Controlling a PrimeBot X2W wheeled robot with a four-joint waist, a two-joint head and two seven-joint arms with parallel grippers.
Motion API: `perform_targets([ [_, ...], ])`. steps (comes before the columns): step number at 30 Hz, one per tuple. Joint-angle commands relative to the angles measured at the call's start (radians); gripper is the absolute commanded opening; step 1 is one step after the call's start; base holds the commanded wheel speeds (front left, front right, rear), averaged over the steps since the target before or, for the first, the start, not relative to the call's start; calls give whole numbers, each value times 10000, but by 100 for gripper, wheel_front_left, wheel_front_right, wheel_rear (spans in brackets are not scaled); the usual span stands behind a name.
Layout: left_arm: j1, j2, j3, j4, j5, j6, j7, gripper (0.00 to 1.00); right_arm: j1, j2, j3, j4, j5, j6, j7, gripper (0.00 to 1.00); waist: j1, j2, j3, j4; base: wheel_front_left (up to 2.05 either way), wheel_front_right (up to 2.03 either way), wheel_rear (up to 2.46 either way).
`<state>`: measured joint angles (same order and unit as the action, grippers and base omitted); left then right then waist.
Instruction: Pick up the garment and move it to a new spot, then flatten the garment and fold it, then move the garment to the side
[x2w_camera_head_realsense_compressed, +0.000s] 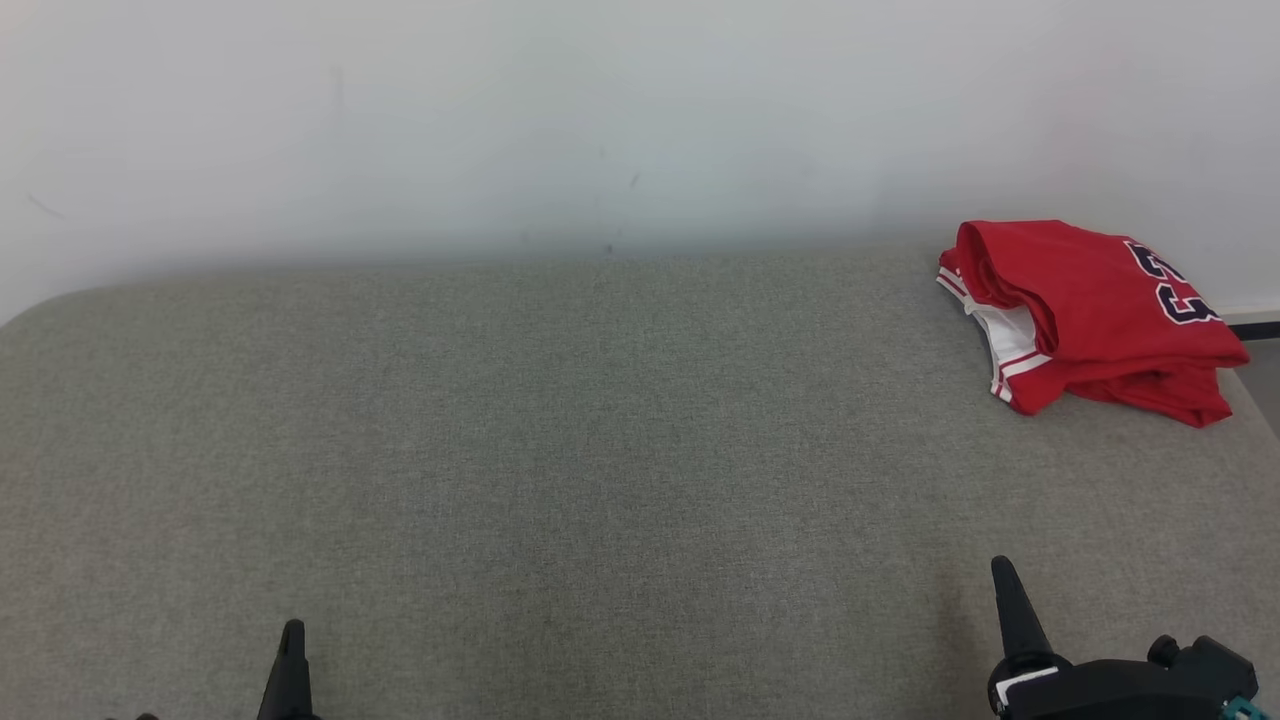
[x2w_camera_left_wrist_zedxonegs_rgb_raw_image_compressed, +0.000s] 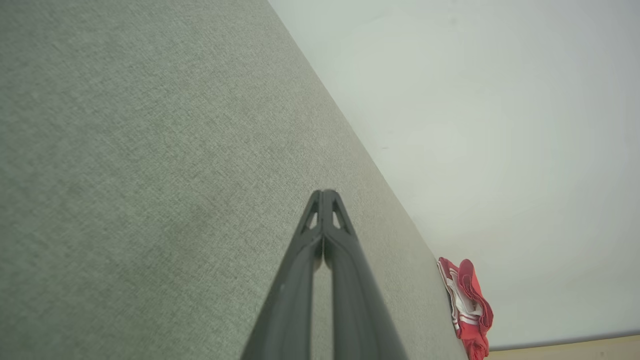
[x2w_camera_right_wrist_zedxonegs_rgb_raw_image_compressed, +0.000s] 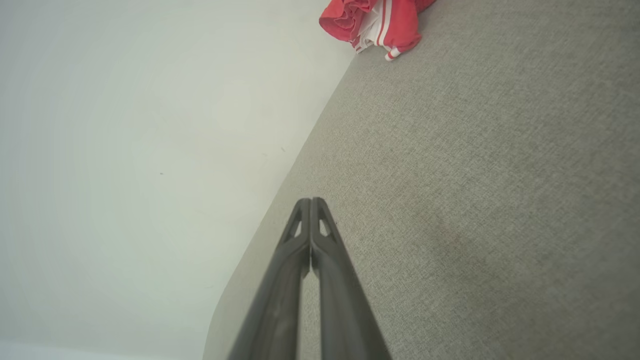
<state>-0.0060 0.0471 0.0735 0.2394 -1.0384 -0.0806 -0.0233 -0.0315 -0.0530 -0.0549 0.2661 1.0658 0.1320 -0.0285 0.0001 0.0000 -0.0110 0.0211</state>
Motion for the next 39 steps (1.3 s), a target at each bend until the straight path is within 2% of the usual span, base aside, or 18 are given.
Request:
perform_targets([
  [1,-257,36,52,-67,-239,-77,60,0,-189,-30,-44,-141,248,-12,54,0,-1,0,3,-4,0,0,0],
  [39,-819,44,296,20,-3849,-361,944,0,-591,-14,-395,-201,3706,-18,960,0,-1,0,85,-126,0,0,0],
])
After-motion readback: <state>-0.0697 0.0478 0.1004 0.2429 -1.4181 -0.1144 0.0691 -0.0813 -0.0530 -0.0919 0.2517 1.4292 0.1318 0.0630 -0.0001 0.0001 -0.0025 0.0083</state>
